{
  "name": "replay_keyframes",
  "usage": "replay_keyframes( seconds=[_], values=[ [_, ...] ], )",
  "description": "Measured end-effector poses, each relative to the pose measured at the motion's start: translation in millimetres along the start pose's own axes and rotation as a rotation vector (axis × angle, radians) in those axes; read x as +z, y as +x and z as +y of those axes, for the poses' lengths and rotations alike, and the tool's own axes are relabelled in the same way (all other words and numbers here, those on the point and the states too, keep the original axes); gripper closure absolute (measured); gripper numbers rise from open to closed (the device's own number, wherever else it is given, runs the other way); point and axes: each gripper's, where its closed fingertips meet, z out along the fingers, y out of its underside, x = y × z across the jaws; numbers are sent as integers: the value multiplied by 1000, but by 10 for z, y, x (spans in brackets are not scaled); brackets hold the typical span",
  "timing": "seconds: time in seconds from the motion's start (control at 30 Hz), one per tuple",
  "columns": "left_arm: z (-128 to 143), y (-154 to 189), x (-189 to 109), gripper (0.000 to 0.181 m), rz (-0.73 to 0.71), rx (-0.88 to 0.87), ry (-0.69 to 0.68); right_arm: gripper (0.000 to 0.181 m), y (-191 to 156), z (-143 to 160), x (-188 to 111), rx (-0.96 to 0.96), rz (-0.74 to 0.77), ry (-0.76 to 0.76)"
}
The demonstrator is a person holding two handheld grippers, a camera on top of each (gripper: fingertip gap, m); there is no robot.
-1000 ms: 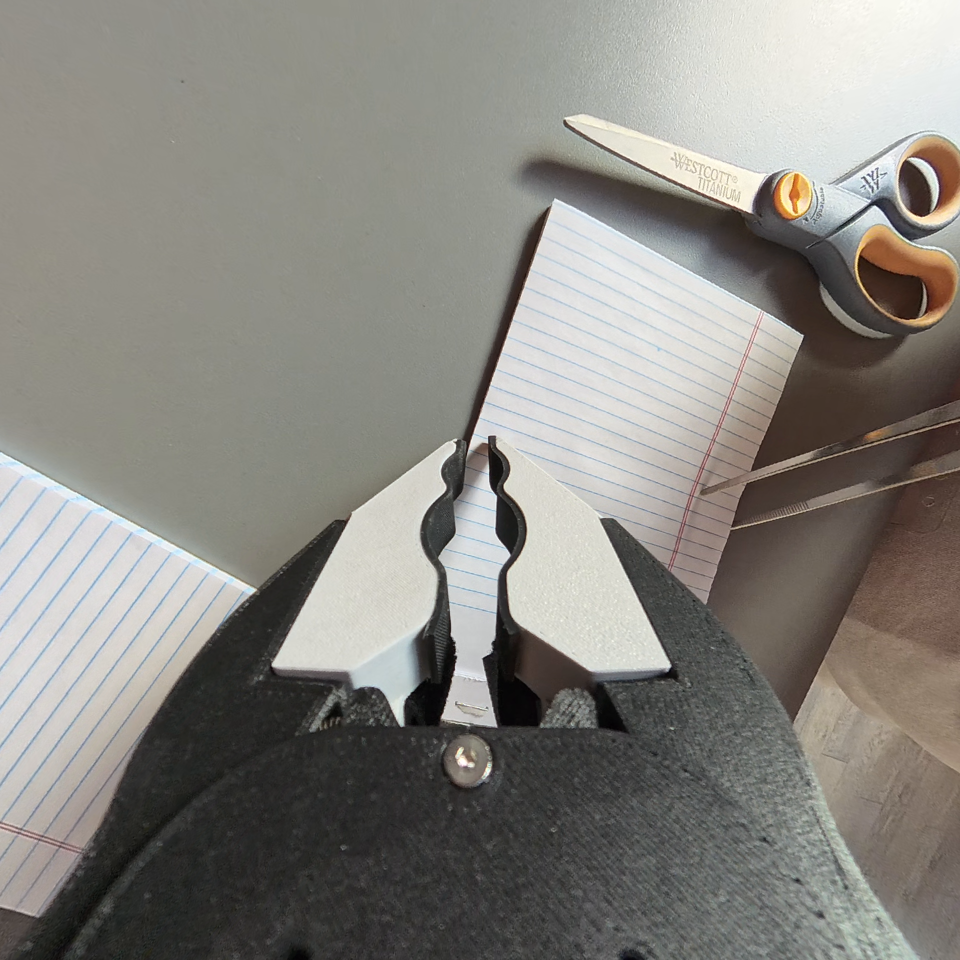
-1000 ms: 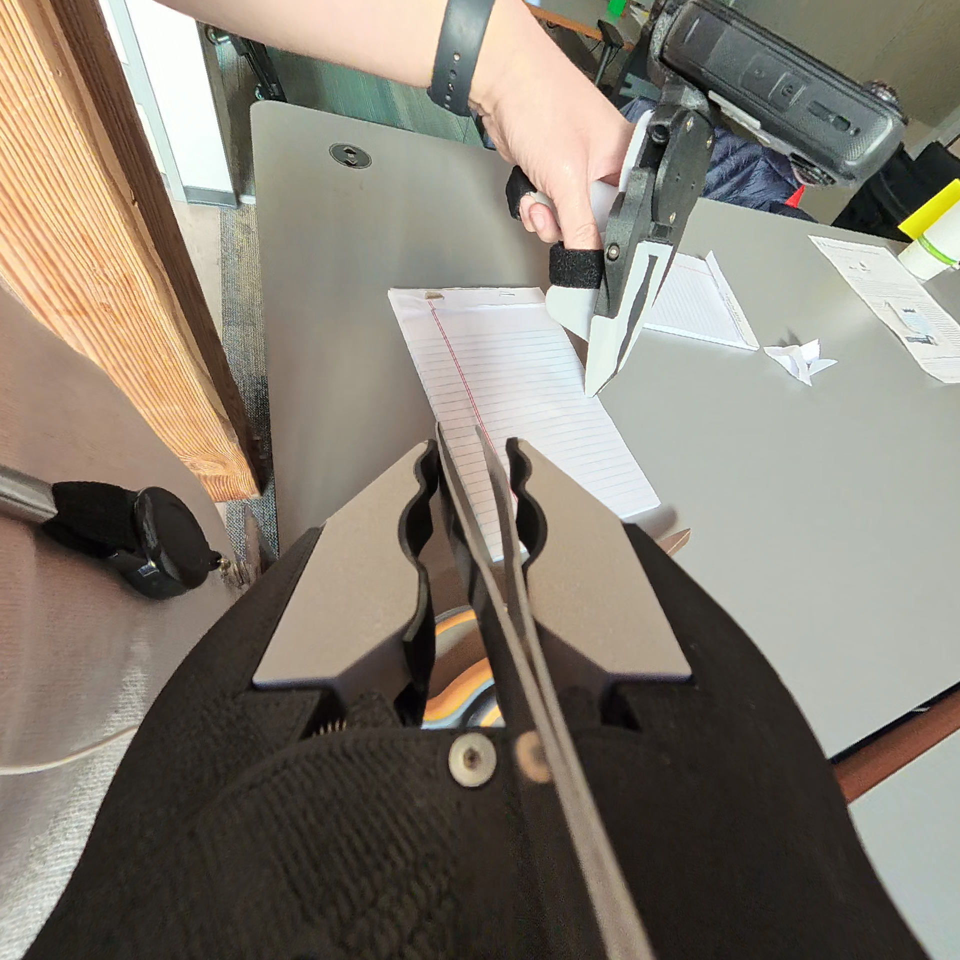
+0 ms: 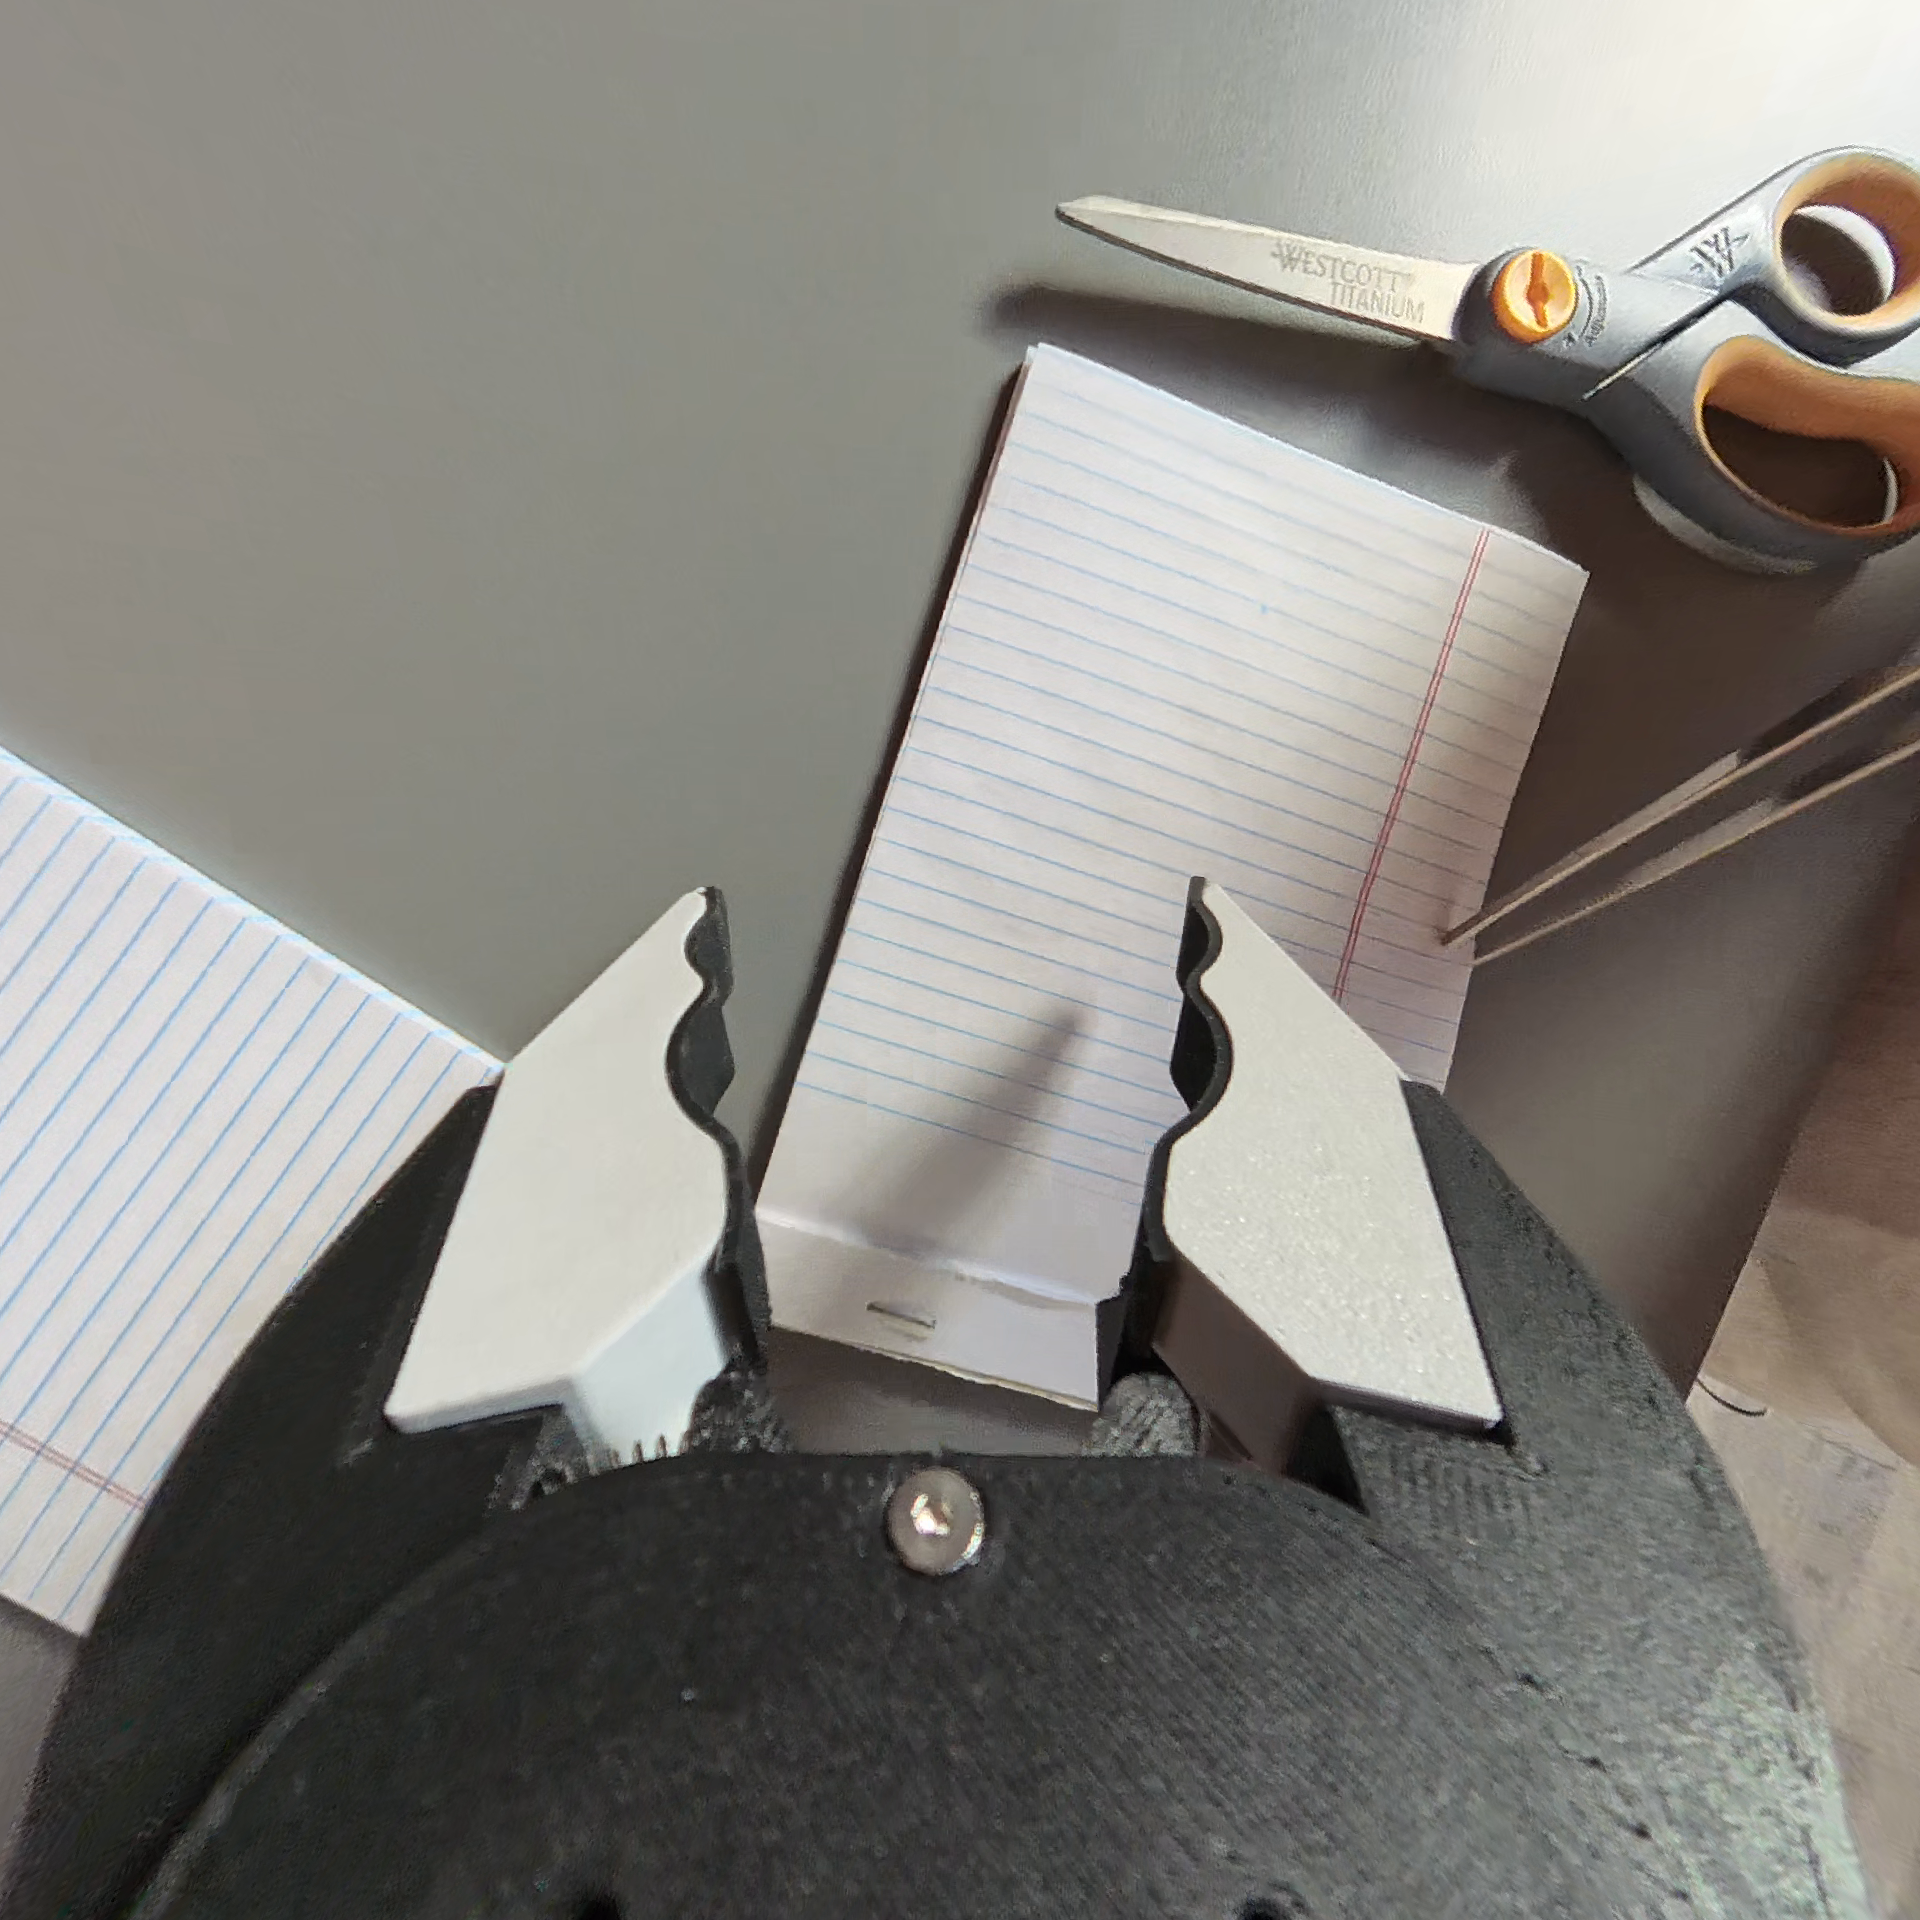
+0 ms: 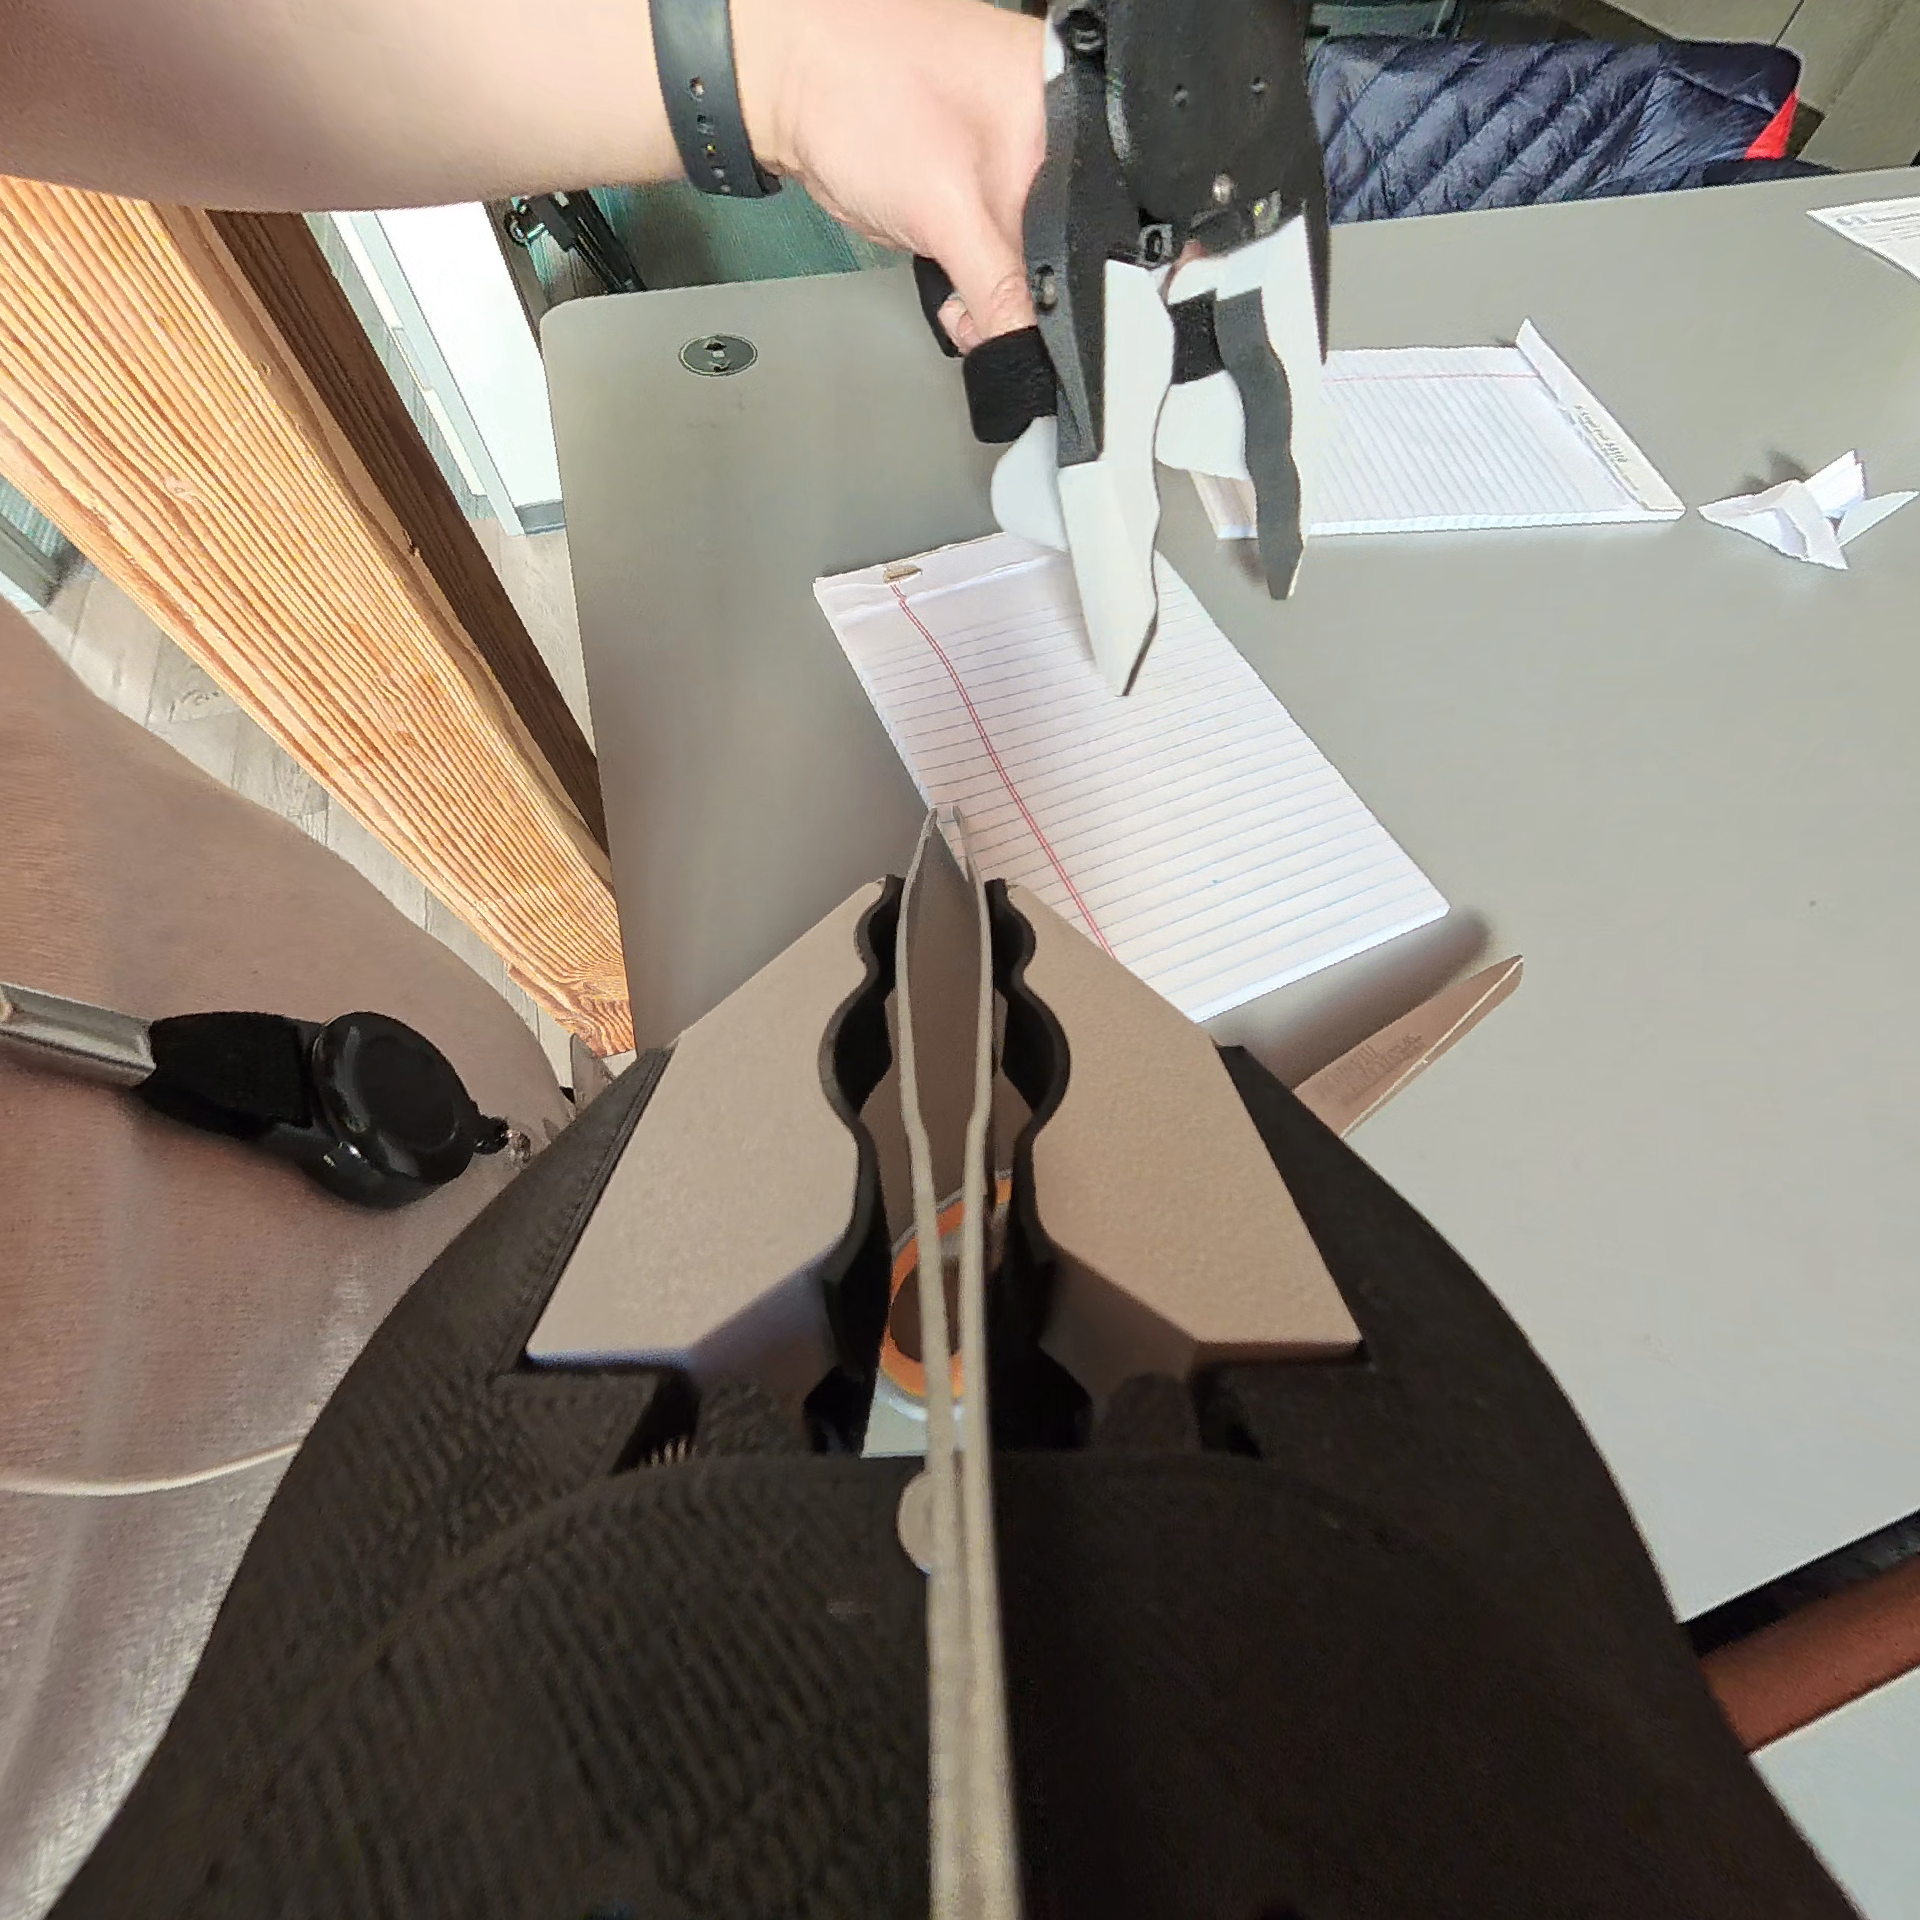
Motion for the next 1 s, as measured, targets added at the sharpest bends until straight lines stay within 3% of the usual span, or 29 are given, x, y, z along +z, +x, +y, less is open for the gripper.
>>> replay_keyframes(
  seconds=[0.2, 0.37, 0.53, 0.63, 1.0],
  values=[
    [46, 491, -278, 104, 5, 71, 66, 166, 1, 43, -30, 16, -14, 12],
    [146, 825, -143, 119, -51, 229, 5, 165, 20, 19, -9, -30, -17, 10],
    [267, 860, 58, 126, -55, 248, -60, 164, -11, 11, -11, -116, -51, -1],
    [279, 838, 46, 142, -67, 258, -61, 164, -10, 25, -13, -179, -46, -13],
    [275, 845, 18, 144, 20, 166, -33, 165, -15, 14, -3, -242, -45, -11]
  ],
)
